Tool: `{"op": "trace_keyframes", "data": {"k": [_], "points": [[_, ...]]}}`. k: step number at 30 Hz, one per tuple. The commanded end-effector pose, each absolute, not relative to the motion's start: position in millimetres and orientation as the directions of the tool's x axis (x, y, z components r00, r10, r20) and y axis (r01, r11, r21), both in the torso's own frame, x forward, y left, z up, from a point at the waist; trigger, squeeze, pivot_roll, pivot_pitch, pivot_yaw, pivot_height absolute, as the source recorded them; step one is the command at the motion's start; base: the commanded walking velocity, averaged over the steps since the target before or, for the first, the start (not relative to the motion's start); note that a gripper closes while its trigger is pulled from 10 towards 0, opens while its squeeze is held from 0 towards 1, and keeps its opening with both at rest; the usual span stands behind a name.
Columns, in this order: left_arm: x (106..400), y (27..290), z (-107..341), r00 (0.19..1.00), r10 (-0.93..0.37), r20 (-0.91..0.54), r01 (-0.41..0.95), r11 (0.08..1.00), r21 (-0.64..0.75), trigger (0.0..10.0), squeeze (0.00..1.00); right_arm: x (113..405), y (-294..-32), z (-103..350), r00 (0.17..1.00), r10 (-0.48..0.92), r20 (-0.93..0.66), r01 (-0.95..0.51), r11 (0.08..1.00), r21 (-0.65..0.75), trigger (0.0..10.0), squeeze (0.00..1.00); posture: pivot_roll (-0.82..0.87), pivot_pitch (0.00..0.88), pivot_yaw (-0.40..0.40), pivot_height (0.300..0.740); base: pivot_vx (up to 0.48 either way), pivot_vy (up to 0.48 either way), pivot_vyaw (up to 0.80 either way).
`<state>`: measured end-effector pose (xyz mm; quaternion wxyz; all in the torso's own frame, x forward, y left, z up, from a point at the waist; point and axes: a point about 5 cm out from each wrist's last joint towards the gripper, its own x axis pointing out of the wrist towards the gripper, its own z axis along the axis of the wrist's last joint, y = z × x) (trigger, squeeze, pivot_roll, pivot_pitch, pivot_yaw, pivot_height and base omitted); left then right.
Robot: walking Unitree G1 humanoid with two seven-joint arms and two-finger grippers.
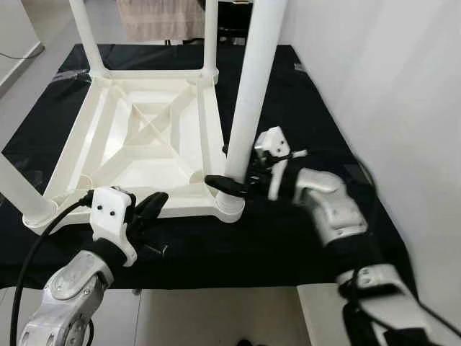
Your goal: Building children table
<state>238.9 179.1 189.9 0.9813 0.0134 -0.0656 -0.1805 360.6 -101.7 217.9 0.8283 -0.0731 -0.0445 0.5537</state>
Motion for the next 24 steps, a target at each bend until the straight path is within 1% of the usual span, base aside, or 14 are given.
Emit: {"op": "trace_keyframes", "data": {"k": [1,4,5,6,7,8,9,12,17,18,19,20,21,24], "points": [[235,175,191,0.916,-0.382,0.124,0.381,0.924,0.038,10.0,0.00,361,-100,215,0.326,0.945,-0.030,-0.935,0.318,-0.160,10.0,0.00,0.13,0.207,-0.095,0.740,0.000,0.000,0.00],[232,174,190,0.906,-0.407,0.117,0.407,0.913,0.029,10.0,0.00,367,-101,221,0.309,0.951,-0.034,-0.943,0.301,-0.142,10.0,0.00,0.14,0.213,-0.096,0.740,0.000,0.000,0.00],[227,171,189,0.888,-0.448,0.104,0.449,0.894,0.019,10.0,0.00,372,-100,226,0.295,0.955,-0.028,-0.951,0.291,-0.109,9.3,0.00,0.15,0.218,-0.098,0.740,0.000,0.000,0.00],[227,171,189,0.888,-0.448,0.104,0.449,0.894,0.019,10.0,0.00,372,-100,226,0.295,0.955,-0.028,-0.951,0.291,-0.109,9.3,0.00,0.15,0.218,-0.098,0.740,0.000,0.000,0.00],[223,168,188,0.866,-0.492,0.089,0.493,0.870,0.013,10.0,0.00,375,-99,229,0.280,0.960,-0.016,-0.958,0.278,-0.068,0.0,0.00,0.16,0.221,-0.100,0.740,0.000,0.000,0.00],[223,168,188,0.866,-0.492,0.089,0.493,0.870,0.013,10.0,0.00,375,-99,229,0.280,0.960,-0.016,-0.958,0.278,-0.068,0.0,0.00,0.16,0.221,-0.100,0.740,0.000,0.000,0.00],[219,165,186,0.845,-0.530,0.075,0.531,0.848,0.008,10.0,0.00,376,-98,230,0.255,0.967,-0.008,-0.966,0.254,-0.041,0.0,0.00,0.16,0.224,-0.099,0.740,0.000,0.000,0.00],[215,161,185,0.813,-0.579,0.057,0.580,0.815,0.001,10.0,0.00,376,-101,228,0.224,0.975,-0.014,-0.975,0.223,-0.013,0.0,0.00,0.16,0.226,-0.099,0.740,0.000,0.000,0.00],[213,159,184,0.801,-0.596,0.050,0.597,0.802,-0.003,10.0,0.00,376,-105,228,0.220,0.975,-0.017,-0.976,0.220,-0.012,0.0,0.00,0.16,0.226,-0.099,0.740,0.000,0.000,0.00],[213,158,183,0.789,-0.612,0.045,0.613,0.790,-0.007,10.0,0.00,380,-120,230,0.261,0.965,-0.010,-0.965,0.261,-0.033,0.0,0.00,0.14,0.220,-0.105,0.740,0.000,0.000,0.00],[213,158,183,0.789,-0.612,0.045,0.613,0.790,-0.007,10.0,0.00,380,-120,230,0.261,0.965,-0.010,-0.965,0.261,-0.033,0.0,0.00,0.14,0.220,-0.105,0.740,0.000,0.000,0.00],[213,158,183,0.791,-0.610,0.047,0.611,0.791,-0.008,10.0,0.00,381,-135,229,0.330,0.944,-0.012,-0.942,0.328,-0.069,0.0,0.00,0.14,0.220,-0.107,0.740,0.000,0.000,0.00],[214,158,183,0.793,-0.607,0.049,0.608,0.794,-0.008,10.0,0.00,380,-140,228,0.361,0.933,-0.015,-0.930,0.358,-0.085,0.0,0.00,0.13,0.220,-0.108,0.740,0.000,0.000,0.00],[214,158,183,0.794,-0.606,0.050,0.607,0.794,-0.009,10.0,0.00,381,-143,228,0.375,0.927,-0.017,-0.923,0.372,-0.093,0.0,0.00,0.13,0.220,-0.108,0.740,0.000,0.000,0.00]]}}
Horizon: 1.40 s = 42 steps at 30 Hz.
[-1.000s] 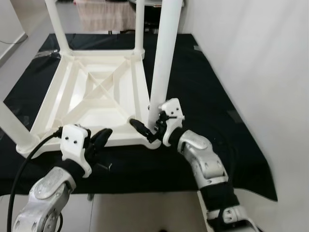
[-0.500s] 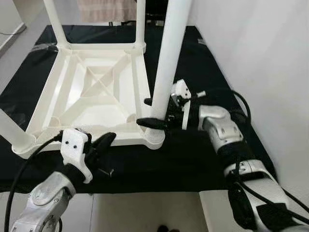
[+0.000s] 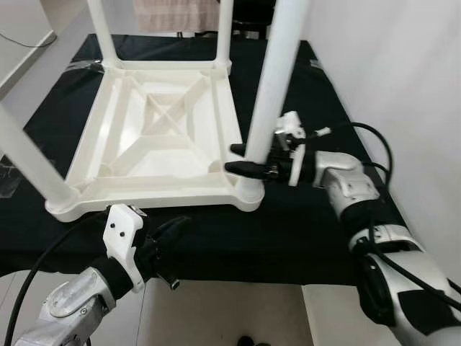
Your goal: Building children table
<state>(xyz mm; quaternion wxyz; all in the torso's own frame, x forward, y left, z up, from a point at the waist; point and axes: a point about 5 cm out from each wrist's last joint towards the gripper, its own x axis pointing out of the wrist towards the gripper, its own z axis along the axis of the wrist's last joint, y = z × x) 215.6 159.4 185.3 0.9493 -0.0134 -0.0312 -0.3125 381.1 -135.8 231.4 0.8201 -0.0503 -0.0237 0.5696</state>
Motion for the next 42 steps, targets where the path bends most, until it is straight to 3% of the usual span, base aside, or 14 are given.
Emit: {"op": "trace_keyframes", "data": {"k": [1,8,11,18,19,21,22,29,30,31,32,40,41,42], "points": [[214,158,183,0.794,-0.606,0.050,0.607,0.794,-0.009,10.0,0.00,381,-143,228,0.375,0.927,-0.017,-0.923,0.372,-0.093,0.0,0.00,0.13,0.220,-0.108,0.740,0.000,0.000,0.00],[222,171,186,0.813,-0.579,0.057,0.580,0.814,-0.007,10.0,0.00,338,-117,162,0.847,0.526,-0.079,-0.528,0.849,0.001,0.0,0.00,0.06,0.224,-0.065,0.740,0.000,0.000,0.00],[231,175,186,0.818,-0.573,0.052,0.573,0.819,0.004,10.0,0.00,298,-55,146,0.813,0.573,-0.101,-0.581,0.808,-0.092,0.0,0.00,0.05,0.194,-0.043,0.740,0.000,0.000,0.00],[236,175,184,0.823,-0.565,0.052,0.566,0.825,0.006,10.0,0.00,306,-50,141,0.756,0.641,-0.135,-0.655,0.742,-0.144,1.1,0.00,0.07,0.175,-0.071,0.740,0.000,0.000,0.00],[236,175,184,0.829,-0.557,0.056,0.557,0.830,0.006,10.0,0.00,312,-54,142,0.769,0.627,-0.123,-0.638,0.766,-0.080,10.0,0.00,0.07,0.175,-0.074,0.740,0.000,0.000,0.00],[237,175,183,0.834,-0.548,0.061,0.549,0.836,0.005,10.0,0.00,316,-57,146,0.767,0.633,-0.105,-0.639,0.769,-0.027,10.0,0.00,0.07,0.167,-0.079,0.740,0.000,0.000,0.00],[236,174,183,0.836,-0.544,0.064,0.545,0.838,0.004,10.0,0.00,321,-59,156,0.738,0.672,-0.065,-0.674,0.739,-0.005,10.0,1.00,0.07,0.164,-0.080,0.740,0.000,0.000,0.00],[235,171,183,0.831,-0.552,0.070,0.553,0.833,-0.002,10.0,0.00,343,-83,209,0.563,0.822,0.081,-0.821,0.568,-0.056,10.0,0.95,0.08,0.167,-0.101,0.740,0.000,0.000,0.00],[235,170,183,0.831,-0.551,0.073,0.553,0.833,-0.004,10.0,0.00,346,-89,216,0.516,0.853,0.084,-0.849,0.522,-0.080,10.0,0.64,0.08,0.168,-0.103,0.740,0.000,0.000,0.00],[235,170,183,0.831,-0.551,0.073,0.553,0.833,-0.004,10.0,0.00,346,-89,216,0.516,0.853,0.084,-0.849,0.522,-0.080,10.0,0.64,0.08,0.168,-0.103,0.740,0.000,0.000,0.00],[234,170,183,0.831,-0.551,0.074,0.553,0.833,-0.006,10.0,0.00,350,-93,220,0.453,0.889,0.067,-0.883,0.457,-0.105,10.0,0.00,0.09,0.171,-0.107,0.740,0.000,0.000,0.00],[228,166,182,0.829,-0.554,0.074,0.556,0.831,-0.013,10.0,0.00,368,-96,215,0.300,0.952,-0.054,-0.952,0.295,-0.084,10.0,0.00,0.12,0.174,-0.120,0.740,0.000,0.000,0.00],[226,165,182,0.829,-0.554,0.073,0.556,0.831,-0.015,10.0,0.00,369,-94,214,0.276,0.960,-0.050,-0.960,0.273,-0.056,6.6,0.00,0.13,0.174,-0.123,0.740,0.000,0.000,0.00],[226,165,182,0.829,-0.554,0.073,0.556,0.831,-0.015,10.0,0.00,369,-94,214,0.276,0.960,-0.050,-0.960,0.273,-0.056,6.6,0.00,0.13,0.174,-0.123,0.740,0.000,0.000,0.00]]}}
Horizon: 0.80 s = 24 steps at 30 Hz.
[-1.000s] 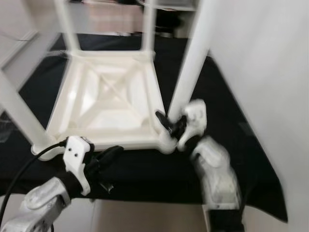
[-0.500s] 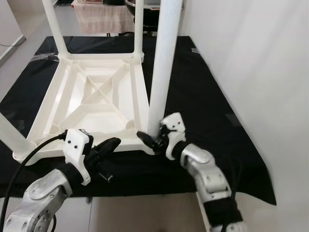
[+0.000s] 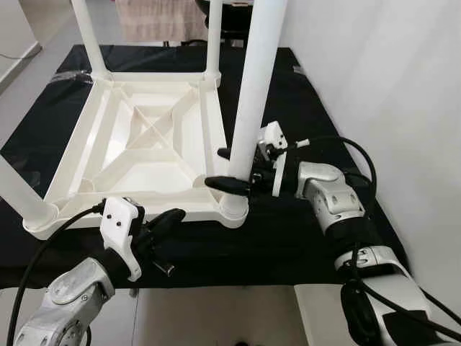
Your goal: Building children table
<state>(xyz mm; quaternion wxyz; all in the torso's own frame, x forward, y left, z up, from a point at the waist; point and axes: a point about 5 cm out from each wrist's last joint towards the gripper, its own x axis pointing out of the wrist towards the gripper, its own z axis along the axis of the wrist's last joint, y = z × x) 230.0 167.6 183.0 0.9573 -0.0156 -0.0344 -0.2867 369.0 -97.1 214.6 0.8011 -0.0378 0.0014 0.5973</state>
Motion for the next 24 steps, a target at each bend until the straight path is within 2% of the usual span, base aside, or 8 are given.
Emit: {"op": "trace_keyframes", "data": {"k": [1,2,15,18,21,22,23,24], "points": [[226,165,182,0.829,-0.554,0.073,0.556,0.831,-0.015,10.0,0.00,369,-94,214,0.276,0.960,-0.050,-0.960,0.273,-0.056,6.6,0.00,0.13,0.174,-0.123,0.740,0.000,0.000,0.00],[225,165,181,0.830,-0.554,0.071,0.556,0.831,-0.018,10.0,0.00,370,-93,215,0.253,0.967,-0.037,-0.967,0.252,-0.025,0.0,0.00,0.13,0.173,-0.123,0.740,0.000,0.000,0.00],[221,164,181,0.829,-0.556,0.068,0.558,0.829,-0.025,10.0,0.00,371,-127,216,0.251,0.968,0.029,-0.968,0.251,-0.013,0.0,0.00,0.13,0.175,-0.119,0.740,0.000,0.000,0.00],[222,167,182,0.830,-0.554,0.069,0.556,0.831,-0.026,10.0,0.00,348,-161,204,0.357,0.934,0.029,-0.931,0.358,-0.077,0.0,0.00,0.10,0.186,-0.100,0.740,0.000,0.000,0.00],[222,167,182,0.830,-0.554,0.069,0.556,0.831,-0.026,10.0,0.00,348,-161,204,0.357,0.934,0.029,-0.931,0.358,-0.077,0.0,0.00,0.10,0.186,-0.100,0.740,0.000,0.000,0.00],[224,171,182,0.830,-0.554,0.068,0.557,0.830,-0.025,10.0,0.00,349,-165,192,0.627,0.779,0.004,-0.777,0.627,-0.056,0.0,0.00,0.07,0.187,-0.098,0.740,0.000,0.000,0.00],[226,175,182,0.830,-0.554,0.067,0.557,0.830,-0.025,10.0,0.00,345,-163,179,0.856,0.517,0.005,-0.517,0.856,-0.015,0.0,0.00,0.05,0.184,-0.083,0.740,0.000,0.000,0.00],[226,175,182,0.830,-0.554,0.067,0.557,0.830,-0.025,10.0,0.00,345,-163,179,0.856,0.517,0.005,-0.517,0.856,-0.015,0.0,0.00,0.05,0.184,-0.083,0.740,0.000,0.000,0.00]]}}
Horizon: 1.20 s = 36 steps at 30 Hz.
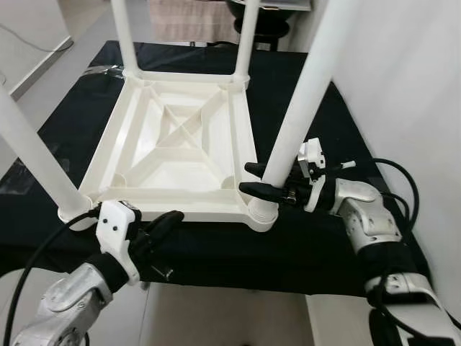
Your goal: Building children table
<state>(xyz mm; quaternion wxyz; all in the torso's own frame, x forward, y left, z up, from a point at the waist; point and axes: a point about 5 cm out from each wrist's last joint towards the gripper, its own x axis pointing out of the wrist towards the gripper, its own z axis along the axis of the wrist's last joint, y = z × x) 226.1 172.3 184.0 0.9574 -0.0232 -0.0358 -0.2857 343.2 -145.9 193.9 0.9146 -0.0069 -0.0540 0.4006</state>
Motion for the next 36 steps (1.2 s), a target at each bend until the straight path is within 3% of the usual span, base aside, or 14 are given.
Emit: {"op": "trace_keyframes", "data": {"k": [1,5,7,10,11,14,15,16,18,19,24,25,26,36], "points": [[226,175,182,0.830,-0.554,0.067,0.557,0.830,-0.025,10.0,0.00,345,-163,179,0.856,0.517,0.005,-0.517,0.856,-0.015,0.0,0.00,0.05,0.184,-0.083,0.740,0.000,0.000,0.00],[230,180,182,0.832,-0.550,0.064,0.553,0.833,-0.021,10.0,0.00,311,-116,150,0.927,0.369,-0.059,-0.369,0.929,0.026,0.0,0.00,0.04,0.172,-0.057,0.740,0.000,0.000,0.00],[230,180,182,0.832,-0.550,0.064,0.553,0.833,-0.021,10.0,0.00,311,-116,150,0.927,0.369,-0.059,-0.369,0.929,0.026,0.0,0.00,0.04,0.172,-0.057,0.740,0.000,0.000,0.00],[235,180,181,0.834,-0.549,0.058,0.551,0.834,-0.015,10.0,0.00,306,-77,150,0.861,0.508,-0.024,-0.507,0.862,0.019,0.0,0.00,0.08,0.156,-0.071,0.740,0.000,0.000,0.00],[236,180,180,0.836,-0.546,0.057,0.547,0.837,-0.011,10.0,0.00,311,-71,151,0.845,0.535,-0.021,-0.534,0.845,0.022,1.9,0.00,0.08,0.155,-0.076,0.740,0.000,0.000,0.00],[236,180,180,0.838,-0.543,0.057,0.544,0.839,-0.008,10.0,0.00,314,-70,152,0.839,0.544,-0.021,-0.543,0.839,0.032,1.9,0.00,0.08,0.155,-0.077,0.740,0.000,0.000,0.00],[236,180,180,0.841,-0.538,0.059,0.539,0.842,-0.009,10.0,0.00,314,-69,154,0.826,0.563,-0.024,-0.563,0.826,0.034,10.0,0.00,0.08,0.154,-0.080,0.740,0.000,0.000,0.00],[236,180,180,0.843,-0.535,0.061,0.537,0.844,-0.009,10.0,0.00,315,-68,160,0.786,0.619,-0.007,-0.618,0.785,0.037,10.0,0.72,0.08,0.152,-0.082,0.740,0.000,0.000,0.00],[236,180,180,0.843,-0.535,0.061,0.537,0.844,-0.009,10.0,0.00,315,-68,160,0.786,0.619,-0.007,-0.618,0.785,0.037,10.0,0.72,0.08,0.152,-0.082,0.740,0.000,0.000,0.00],[236,180,180,0.842,-0.536,0.062,0.538,0.843,-0.010,10.0,0.00,313,-68,166,0.749,0.663,-0.007,-0.662,0.748,0.041,10.0,1.00,0.07,0.149,-0.084,0.740,0.000,0.000,0.00],[237,178,180,0.838,-0.541,0.065,0.543,0.840,-0.012,10.0,0.00,322,-78,186,0.668,0.744,0.035,-0.744,0.668,0.016,10.0,1.00,0.08,0.148,-0.089,0.740,0.000,0.000,0.00],[237,177,180,0.837,-0.543,0.067,0.545,0.838,-0.013,10.0,0.00,329,-88,197,0.600,0.798,0.054,-0.799,0.602,-0.019,10.0,0.89,0.08,0.150,-0.089,0.740,0.000,0.000,0.00],[236,176,180,0.836,-0.544,0.068,0.547,0.837,-0.015,10.0,0.00,336,-98,206,0.526,0.849,0.054,-0.845,0.529,-0.077,10.0,0.00,0.09,0.151,-0.096,0.740,0.000,0.000,0.00],[230,173,181,0.834,-0.547,0.073,0.550,0.835,-0.022,10.0,0.00,370,-115,222,0.339,0.939,-0.058,-0.939,0.333,-0.091,10.0,0.00,0.12,0.163,-0.108,0.740,0.000,0.000,0.00]]}}
